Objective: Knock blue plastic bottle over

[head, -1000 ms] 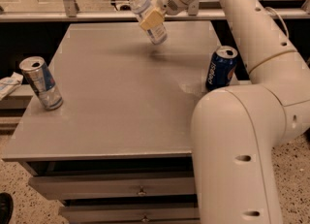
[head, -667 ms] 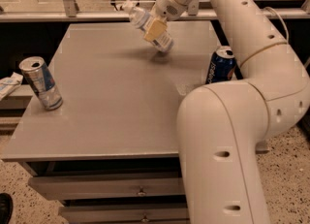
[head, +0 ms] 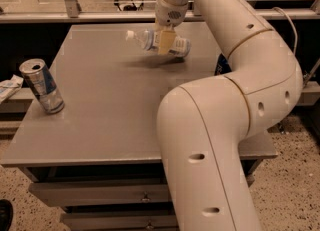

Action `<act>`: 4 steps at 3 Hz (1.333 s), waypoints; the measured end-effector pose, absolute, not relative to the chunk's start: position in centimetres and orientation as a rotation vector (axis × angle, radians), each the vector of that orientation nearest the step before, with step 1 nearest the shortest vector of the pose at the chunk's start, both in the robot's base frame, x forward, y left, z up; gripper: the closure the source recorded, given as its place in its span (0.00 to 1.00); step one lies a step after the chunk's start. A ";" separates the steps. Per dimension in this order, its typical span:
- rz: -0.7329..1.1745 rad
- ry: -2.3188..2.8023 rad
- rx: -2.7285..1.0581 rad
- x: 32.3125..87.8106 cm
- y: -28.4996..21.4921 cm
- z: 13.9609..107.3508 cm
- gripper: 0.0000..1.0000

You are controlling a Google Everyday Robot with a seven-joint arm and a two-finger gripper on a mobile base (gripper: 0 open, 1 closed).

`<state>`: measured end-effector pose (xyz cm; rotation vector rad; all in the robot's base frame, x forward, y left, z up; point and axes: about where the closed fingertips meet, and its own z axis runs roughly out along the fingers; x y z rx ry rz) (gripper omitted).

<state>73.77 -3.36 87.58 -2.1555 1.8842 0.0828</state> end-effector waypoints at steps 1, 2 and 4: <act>0.061 1.772 -2.283 73.3 -1.9 87.4 0.76; 0.066 1.707 -2.345 72.9 -1.1 87.1 0.52; 0.076 1.636 -2.413 72.1 -0.8 86.8 0.01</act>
Offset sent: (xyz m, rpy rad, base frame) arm -0.0412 0.0144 -0.0034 -0.0957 0.0812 0.2597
